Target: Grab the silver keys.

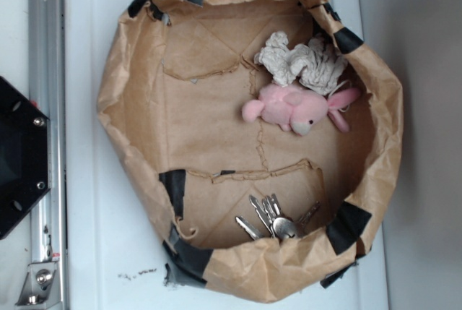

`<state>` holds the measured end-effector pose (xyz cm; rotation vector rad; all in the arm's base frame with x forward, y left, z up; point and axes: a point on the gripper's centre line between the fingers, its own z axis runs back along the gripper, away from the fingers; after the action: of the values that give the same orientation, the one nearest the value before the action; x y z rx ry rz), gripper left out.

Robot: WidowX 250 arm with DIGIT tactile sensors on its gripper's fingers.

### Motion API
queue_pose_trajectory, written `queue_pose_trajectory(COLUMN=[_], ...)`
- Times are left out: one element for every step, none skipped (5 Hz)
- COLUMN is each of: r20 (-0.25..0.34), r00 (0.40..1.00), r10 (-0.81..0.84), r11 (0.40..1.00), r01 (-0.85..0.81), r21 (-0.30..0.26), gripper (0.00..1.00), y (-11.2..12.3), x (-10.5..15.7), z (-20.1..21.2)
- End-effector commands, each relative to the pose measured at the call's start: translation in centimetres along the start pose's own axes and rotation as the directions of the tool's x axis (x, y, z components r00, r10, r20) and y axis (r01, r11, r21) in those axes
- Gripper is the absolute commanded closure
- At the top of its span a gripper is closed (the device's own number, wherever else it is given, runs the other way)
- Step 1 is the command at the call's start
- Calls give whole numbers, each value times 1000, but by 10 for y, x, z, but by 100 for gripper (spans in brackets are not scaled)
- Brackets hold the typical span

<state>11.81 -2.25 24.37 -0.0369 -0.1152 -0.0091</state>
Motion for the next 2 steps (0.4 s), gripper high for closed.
queue_pose_trajectory(r20=[0, 10], r00=[1000, 989], r10=[0, 146], r11=[1000, 989], r01=[0, -146], r21=[0, 13], gripper=[0, 0], y=[0, 2], x=[0, 26], z=[0, -11])
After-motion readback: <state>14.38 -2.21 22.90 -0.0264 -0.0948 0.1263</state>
